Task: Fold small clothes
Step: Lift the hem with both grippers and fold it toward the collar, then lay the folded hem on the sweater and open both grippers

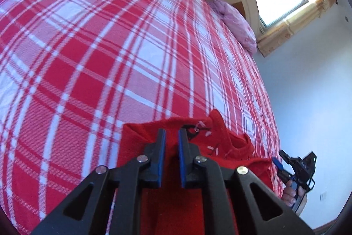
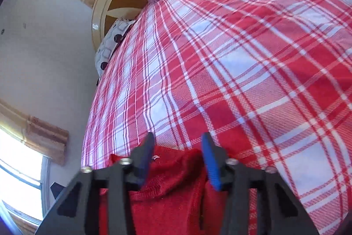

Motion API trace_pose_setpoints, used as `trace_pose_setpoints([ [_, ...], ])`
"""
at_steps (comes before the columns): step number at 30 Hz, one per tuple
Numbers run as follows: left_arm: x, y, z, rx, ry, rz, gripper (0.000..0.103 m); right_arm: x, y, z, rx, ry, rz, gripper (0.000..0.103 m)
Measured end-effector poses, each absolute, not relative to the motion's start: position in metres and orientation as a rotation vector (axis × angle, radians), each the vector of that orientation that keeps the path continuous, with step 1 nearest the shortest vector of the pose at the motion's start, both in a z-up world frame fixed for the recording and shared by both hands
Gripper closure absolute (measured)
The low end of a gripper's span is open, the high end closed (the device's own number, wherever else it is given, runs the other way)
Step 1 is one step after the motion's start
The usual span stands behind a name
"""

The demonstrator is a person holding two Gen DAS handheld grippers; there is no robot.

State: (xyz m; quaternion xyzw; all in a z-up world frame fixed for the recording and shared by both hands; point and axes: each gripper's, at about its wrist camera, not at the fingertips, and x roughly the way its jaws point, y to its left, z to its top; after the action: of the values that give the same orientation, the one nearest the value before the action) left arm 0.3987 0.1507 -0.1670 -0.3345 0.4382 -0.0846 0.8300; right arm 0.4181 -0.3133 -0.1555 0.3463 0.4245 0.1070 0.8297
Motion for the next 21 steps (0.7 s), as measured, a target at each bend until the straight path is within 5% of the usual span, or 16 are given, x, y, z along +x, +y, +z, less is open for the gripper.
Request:
trace_pose_setpoints([
  [4, 0.381, 0.141, -0.15, -0.634, 0.887, -0.188, 0.091, 0.401, -0.29, -0.14, 0.635, 0.907, 0.309, 0.051],
  [6, 0.371, 0.126, -0.139, -0.564, 0.864, -0.218, 0.08, 0.395, -0.267, -0.135, 0.552, 0.94, 0.351, 0.051],
  [10, 0.365, 0.09, -0.127, -0.43, 0.873, -0.265, 0.035, 0.394, -0.216, -0.144, 0.433, 1.079, 0.451, 0.051],
  [21, 0.382, 0.071, -0.181, -0.233, 0.974, -0.093, 0.031, 0.446, -0.193, -0.19, 0.514, 1.136, 0.331, 0.051],
])
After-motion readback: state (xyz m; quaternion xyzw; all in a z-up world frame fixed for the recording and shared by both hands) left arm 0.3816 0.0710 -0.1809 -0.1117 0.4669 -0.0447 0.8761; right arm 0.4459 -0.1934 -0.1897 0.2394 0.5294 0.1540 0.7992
